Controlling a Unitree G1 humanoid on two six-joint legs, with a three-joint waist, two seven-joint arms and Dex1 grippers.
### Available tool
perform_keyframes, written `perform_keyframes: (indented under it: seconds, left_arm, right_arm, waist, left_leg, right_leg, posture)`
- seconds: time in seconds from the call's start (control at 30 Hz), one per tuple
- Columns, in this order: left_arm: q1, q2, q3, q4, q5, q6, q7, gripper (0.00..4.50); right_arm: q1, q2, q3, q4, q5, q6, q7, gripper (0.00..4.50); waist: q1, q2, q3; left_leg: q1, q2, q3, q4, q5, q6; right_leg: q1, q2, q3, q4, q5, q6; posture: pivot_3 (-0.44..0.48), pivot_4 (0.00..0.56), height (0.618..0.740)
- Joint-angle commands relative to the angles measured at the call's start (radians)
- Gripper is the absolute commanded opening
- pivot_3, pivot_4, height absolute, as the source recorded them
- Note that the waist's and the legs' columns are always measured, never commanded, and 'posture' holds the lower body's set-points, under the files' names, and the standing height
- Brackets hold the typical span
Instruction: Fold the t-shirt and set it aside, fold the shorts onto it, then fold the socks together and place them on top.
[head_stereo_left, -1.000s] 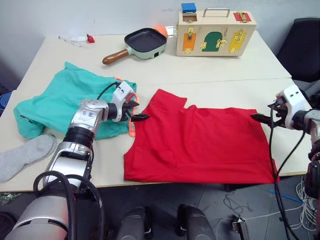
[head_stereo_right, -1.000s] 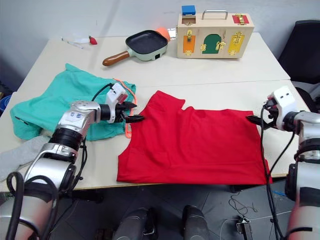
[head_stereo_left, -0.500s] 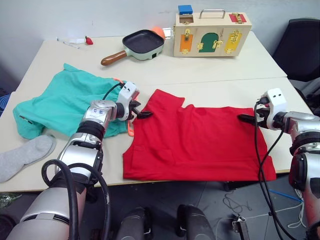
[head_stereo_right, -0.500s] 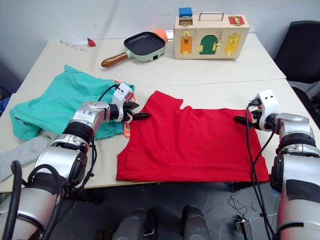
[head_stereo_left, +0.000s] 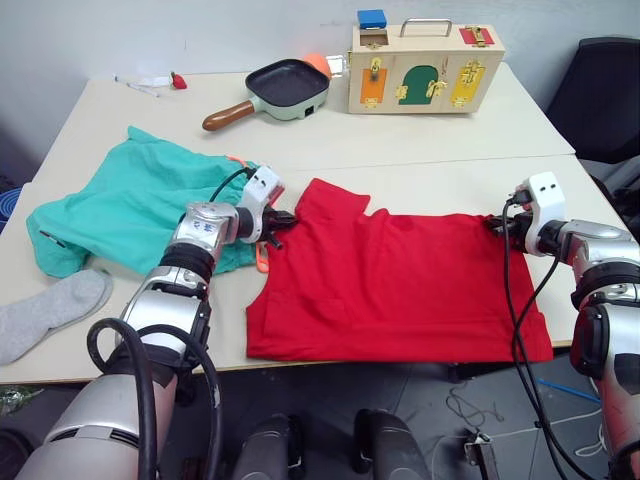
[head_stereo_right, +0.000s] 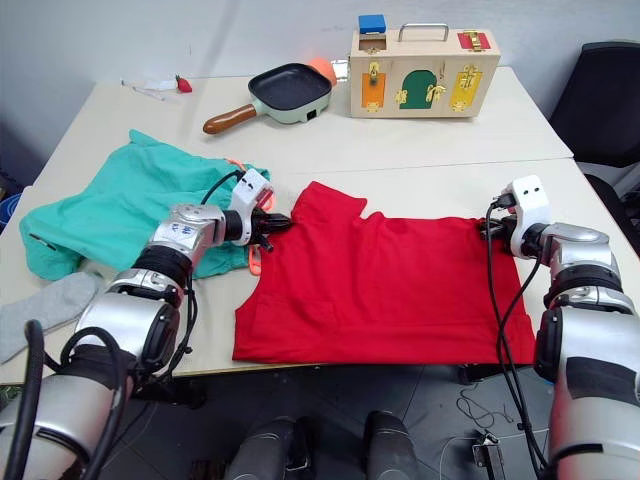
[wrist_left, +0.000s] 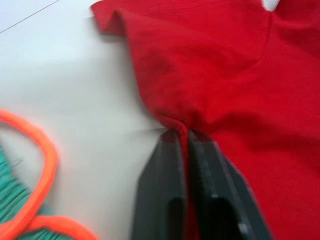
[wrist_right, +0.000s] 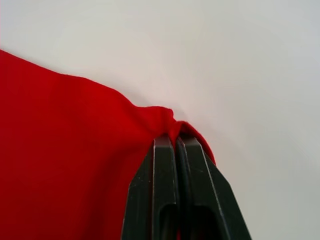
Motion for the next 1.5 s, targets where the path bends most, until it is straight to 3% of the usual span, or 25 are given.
perform_keyframes:
  seconds: [0.03, 0.57, 0.97, 1.27, 1.47, 1.5]
  left_arm:
    - [0.012, 0.016, 0.029, 0.003, -0.008, -0.029, -0.024, 0.01]
    - [0.024, 0.097, 0.079, -0.083, -0.03, -0.082, -0.172, 0.01]
    - [0.192, 0.152, 0.04, -0.344, -0.019, -0.056, -0.25, 0.01]
    - [0.28, 0.169, 0.034, -0.457, -0.03, -0.026, -0.25, 0.01]
    - [0.294, 0.177, 0.034, -0.501, -0.046, 0.058, -0.264, 0.01]
    - [0.286, 0.187, 0.039, -0.508, -0.051, 0.091, -0.264, 0.46]
  right_arm:
    - [-0.01, -0.038, -0.029, -0.027, 0.02, -0.022, 0.032, 0.0]
    - [0.06, -0.128, -0.09, -0.074, 0.082, -0.035, 0.187, 0.0]
    - [0.162, -0.152, -0.135, -0.136, 0.157, -0.043, 0.334, 0.0]
    - [0.269, -0.149, -0.131, -0.167, 0.171, -0.039, 0.35, 0.0]
    - [0.338, -0.134, -0.117, -0.186, 0.149, -0.098, 0.262, 0.0]
    - [0.348, -0.142, -0.119, -0.197, 0.158, -0.077, 0.281, 0.4]
  waist:
    - [-0.001, 0.0, 0.0]
    - [-0.001, 0.0, 0.0]
    - [-0.002, 0.0, 0.0]
    - [0.002, 0.0, 0.0]
    - [0.0, 0.0, 0.0]
    - [0.001, 0.0, 0.0]
  left_leg:
    - [0.0, 0.0, 0.0, 0.0, 0.0, 0.0]
    - [0.0, 0.0, 0.0, 0.0, 0.0, 0.0]
    - [0.0, 0.0, 0.0, 0.0, 0.0, 0.0]
    - [0.0, 0.0, -0.001, 0.002, -0.001, 0.001]
    - [0.0, 0.0, -0.001, 0.002, -0.001, 0.001]
    - [0.0, 0.0, -0.001, 0.002, -0.001, 0.001]
  right_leg:
    - [0.0, 0.0, 0.0, 0.0, 0.0, 0.0]
    - [0.0, 0.0, -0.001, -0.001, 0.0, 0.0]
    - [0.0, 0.0, 0.0, 0.0, 0.0, 0.0]
    - [0.0, -0.004, 0.001, 0.001, 0.0, 0.0]
    - [0.0, -0.005, 0.001, 0.001, 0.0, 0.0]
    - [0.0, -0.005, 0.0, 0.001, 0.0, 0.0]
  posture:
    - [0.0, 0.15, 0.74]
    - [0.0, 0.15, 0.74]
    - [0.0, 0.15, 0.74]
    - [0.0, 0.15, 0.74]
    - [0.0, 0.15, 0.74]
    - [0.0, 0.15, 0.74]
